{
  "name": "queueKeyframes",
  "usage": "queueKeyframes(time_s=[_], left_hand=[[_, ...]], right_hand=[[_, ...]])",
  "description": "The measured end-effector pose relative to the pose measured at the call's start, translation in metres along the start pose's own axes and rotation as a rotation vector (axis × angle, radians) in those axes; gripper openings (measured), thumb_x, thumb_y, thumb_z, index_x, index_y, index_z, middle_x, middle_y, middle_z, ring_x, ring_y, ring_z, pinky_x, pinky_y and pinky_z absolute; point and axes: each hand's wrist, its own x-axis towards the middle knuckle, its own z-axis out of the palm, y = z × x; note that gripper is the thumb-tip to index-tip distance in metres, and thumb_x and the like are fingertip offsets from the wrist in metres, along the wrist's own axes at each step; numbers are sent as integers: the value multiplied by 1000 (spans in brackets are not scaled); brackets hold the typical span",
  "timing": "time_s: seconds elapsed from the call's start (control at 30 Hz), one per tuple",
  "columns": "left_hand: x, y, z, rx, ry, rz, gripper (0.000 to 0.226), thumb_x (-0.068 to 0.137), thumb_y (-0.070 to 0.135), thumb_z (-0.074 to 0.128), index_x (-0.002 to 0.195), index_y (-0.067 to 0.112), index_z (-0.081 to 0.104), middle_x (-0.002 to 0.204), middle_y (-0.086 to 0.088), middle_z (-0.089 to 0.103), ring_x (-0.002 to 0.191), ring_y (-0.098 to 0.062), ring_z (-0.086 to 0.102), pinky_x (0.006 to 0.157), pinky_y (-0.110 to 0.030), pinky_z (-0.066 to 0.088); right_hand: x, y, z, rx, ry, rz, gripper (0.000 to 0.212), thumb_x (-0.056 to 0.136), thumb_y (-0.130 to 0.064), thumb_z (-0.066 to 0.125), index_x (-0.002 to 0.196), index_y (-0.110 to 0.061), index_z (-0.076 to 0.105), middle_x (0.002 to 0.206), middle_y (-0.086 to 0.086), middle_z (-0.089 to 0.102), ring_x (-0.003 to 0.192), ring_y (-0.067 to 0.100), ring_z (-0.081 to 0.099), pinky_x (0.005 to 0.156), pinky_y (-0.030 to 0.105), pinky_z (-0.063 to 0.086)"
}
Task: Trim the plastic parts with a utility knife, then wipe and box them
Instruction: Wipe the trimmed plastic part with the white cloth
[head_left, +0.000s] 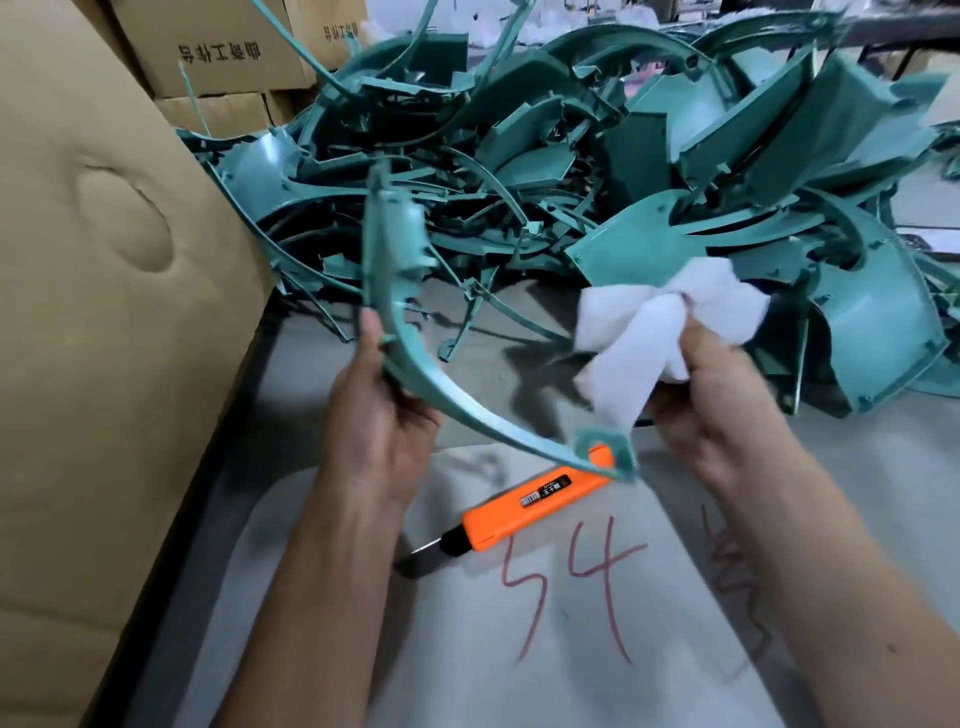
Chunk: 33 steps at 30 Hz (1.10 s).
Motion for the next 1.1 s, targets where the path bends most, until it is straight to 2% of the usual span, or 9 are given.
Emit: queueKeyframes(time_s=[0.17,0.27,0.33,0.47,0.63,0.8,0.87,0.97,1.1], left_hand=[[-14,-40,24,350,18,113,37,99,28,61,119,-3,68,107,-20,76,94,-34,73,83,-41,61],[-16,-43,23,388,38,106,33,103,23,58,124,0,67,115,-21,74,109,-41,71,92,-47,60],[-16,-42,23,374,50,103,30,104,21,57,124,1,67,114,-20,75,103,-35,73,81,-40,63],[-20,-40,30,292,63,46,28,103,25,57,112,1,69,95,-17,76,73,-24,73,57,-31,58],[-3,-10,17,230,139,-69,27,103,42,53,96,15,56,60,1,51,46,-9,48,45,-19,42],[1,-1,7,94,99,-87,37,108,38,43,76,19,47,51,8,36,37,-4,33,35,-16,29],[2,4,3,15,93,-101,40,108,38,42,72,20,43,51,8,34,36,-4,31,34,-16,28],[1,-6,6,307,187,61,33,104,32,56,79,12,59,51,0,53,38,-10,48,38,-17,39],[-11,-46,23,497,100,175,33,105,24,58,99,-6,69,82,-27,72,70,-27,64,64,-35,52]], right_hand=[[-28,21,28,-294,-435,-27,35,86,-40,75,98,-8,72,85,6,76,75,17,73,65,30,60],[-33,24,32,-477,-571,-99,39,94,-30,73,111,4,66,102,28,71,91,34,71,91,61,57],[-34,23,33,-499,-632,-76,39,94,-25,71,116,5,63,113,40,63,97,38,67,96,62,53],[-35,17,27,-465,-815,74,20,81,-14,79,101,-19,80,96,2,78,85,12,72,72,25,59],[-43,11,24,-651,-1065,218,36,80,-5,72,76,-40,79,72,-18,71,68,-6,65,62,11,50],[-30,8,11,-667,-856,115,14,71,-27,78,85,-31,79,89,1,69,86,20,60,74,39,45],[-25,1,5,-471,-785,64,21,85,-13,70,91,-29,82,93,-2,77,85,12,71,73,31,57],[-20,0,5,-255,-667,-38,11,91,-17,73,96,-22,81,93,3,78,82,15,74,71,29,61],[-32,23,27,-496,-581,-204,15,97,-31,64,85,-24,70,74,-17,71,69,-4,65,63,11,49]])
